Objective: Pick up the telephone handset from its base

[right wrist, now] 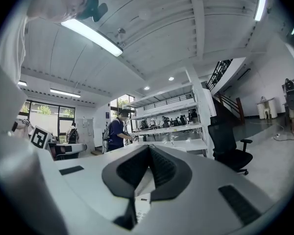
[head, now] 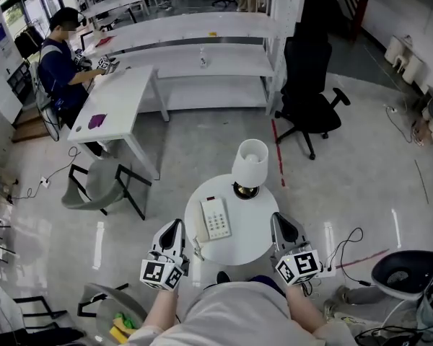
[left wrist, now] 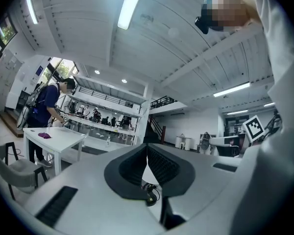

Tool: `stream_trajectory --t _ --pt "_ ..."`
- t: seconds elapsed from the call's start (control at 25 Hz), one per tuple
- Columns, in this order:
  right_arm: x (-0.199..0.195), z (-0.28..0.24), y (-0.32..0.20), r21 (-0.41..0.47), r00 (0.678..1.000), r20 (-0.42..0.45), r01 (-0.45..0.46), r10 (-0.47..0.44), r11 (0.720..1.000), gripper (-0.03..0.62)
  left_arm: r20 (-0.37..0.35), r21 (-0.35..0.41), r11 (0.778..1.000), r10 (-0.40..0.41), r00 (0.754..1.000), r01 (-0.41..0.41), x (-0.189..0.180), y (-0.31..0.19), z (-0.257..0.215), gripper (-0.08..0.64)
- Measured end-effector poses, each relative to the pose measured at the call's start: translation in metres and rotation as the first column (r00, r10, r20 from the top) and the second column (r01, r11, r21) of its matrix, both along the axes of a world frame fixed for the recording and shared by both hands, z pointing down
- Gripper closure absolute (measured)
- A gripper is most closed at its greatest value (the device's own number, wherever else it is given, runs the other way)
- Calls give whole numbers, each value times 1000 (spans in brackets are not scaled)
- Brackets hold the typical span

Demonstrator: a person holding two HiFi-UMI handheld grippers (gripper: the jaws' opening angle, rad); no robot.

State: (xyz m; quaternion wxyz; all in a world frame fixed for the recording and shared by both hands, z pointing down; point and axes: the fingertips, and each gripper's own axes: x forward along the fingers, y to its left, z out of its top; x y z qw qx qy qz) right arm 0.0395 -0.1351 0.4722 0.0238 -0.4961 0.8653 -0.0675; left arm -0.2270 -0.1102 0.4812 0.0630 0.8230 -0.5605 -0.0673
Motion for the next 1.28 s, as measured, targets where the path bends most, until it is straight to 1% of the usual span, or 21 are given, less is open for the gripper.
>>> stream_trajectory --t 0.2,0.32,0.52,0.84,1.08,1.28 --pt "2 0 -19 1 1000 -2 29 -29 1000 584 4 -5 1000 -18 1000 18 7 -16 1 538" --pt "4 1 -30 -6 999 -1 54 -54 999 584 -1 -11 999 -49 999 49 9 -22 -1 538" --pt "8 0 -42 -4 993 -27 112 -112 994 584 -9 -34 996 -88 996 87 18 -25 1 538" --pt "13 -1 -47 -3 989 -15 145 -145 989 584 -3 -41 994 -105 994 105 31 -26 2 538" --pt "20 3 -45 -6 988 -12 157 -157 988 584 3 -53 993 -109 994 109 39 -25 7 538" --pt "18 1 -40 -14 987 -7 160 -160 987 584 8 -54 993 -106 994 106 41 -19 7 538"
